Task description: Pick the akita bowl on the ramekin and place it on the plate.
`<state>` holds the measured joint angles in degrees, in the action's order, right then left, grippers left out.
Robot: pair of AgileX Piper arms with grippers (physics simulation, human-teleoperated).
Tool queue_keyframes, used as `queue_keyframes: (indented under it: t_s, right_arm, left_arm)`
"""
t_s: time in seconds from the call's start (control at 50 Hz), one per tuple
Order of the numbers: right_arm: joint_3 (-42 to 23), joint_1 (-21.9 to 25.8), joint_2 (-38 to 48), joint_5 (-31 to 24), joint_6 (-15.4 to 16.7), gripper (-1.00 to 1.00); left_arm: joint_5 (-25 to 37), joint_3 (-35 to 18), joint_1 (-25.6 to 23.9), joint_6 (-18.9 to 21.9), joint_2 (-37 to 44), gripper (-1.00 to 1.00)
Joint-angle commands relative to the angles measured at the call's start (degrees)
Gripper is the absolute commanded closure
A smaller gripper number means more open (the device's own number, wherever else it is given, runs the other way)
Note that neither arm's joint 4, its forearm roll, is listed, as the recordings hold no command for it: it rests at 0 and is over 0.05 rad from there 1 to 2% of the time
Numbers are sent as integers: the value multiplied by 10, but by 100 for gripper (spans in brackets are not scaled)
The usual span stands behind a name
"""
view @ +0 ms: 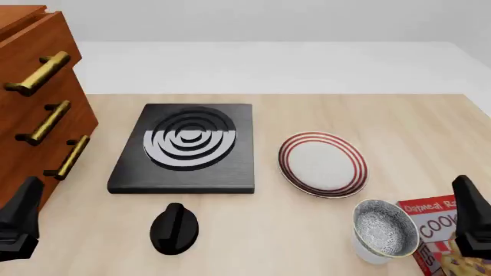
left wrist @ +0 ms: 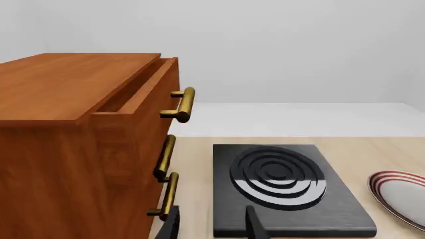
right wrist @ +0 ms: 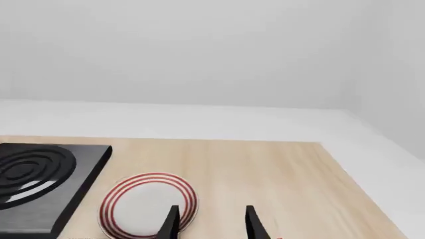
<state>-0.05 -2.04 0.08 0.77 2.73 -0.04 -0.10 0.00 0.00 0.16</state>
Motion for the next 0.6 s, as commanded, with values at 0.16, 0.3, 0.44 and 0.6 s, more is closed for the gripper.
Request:
queue_keyframes:
  t_s: [0.16, 0.3, 0.44, 0.6]
  right_arm:
    - [-9, 30, 7, -14, -49, -100]
    - [-67, 30, 10, -66, -44, -100]
    - [-145, 37, 37, -116, -55, -100]
    - [-233, 55, 83, -175, -64, -100]
  left_arm:
    - [-1, -1, 0, 0, 3, -100]
    - [-1, -1, 0, 0, 3, -100]
    - [-1, -1, 0, 0, 3, -100]
    - [-1, -1, 0, 0, 3, -100]
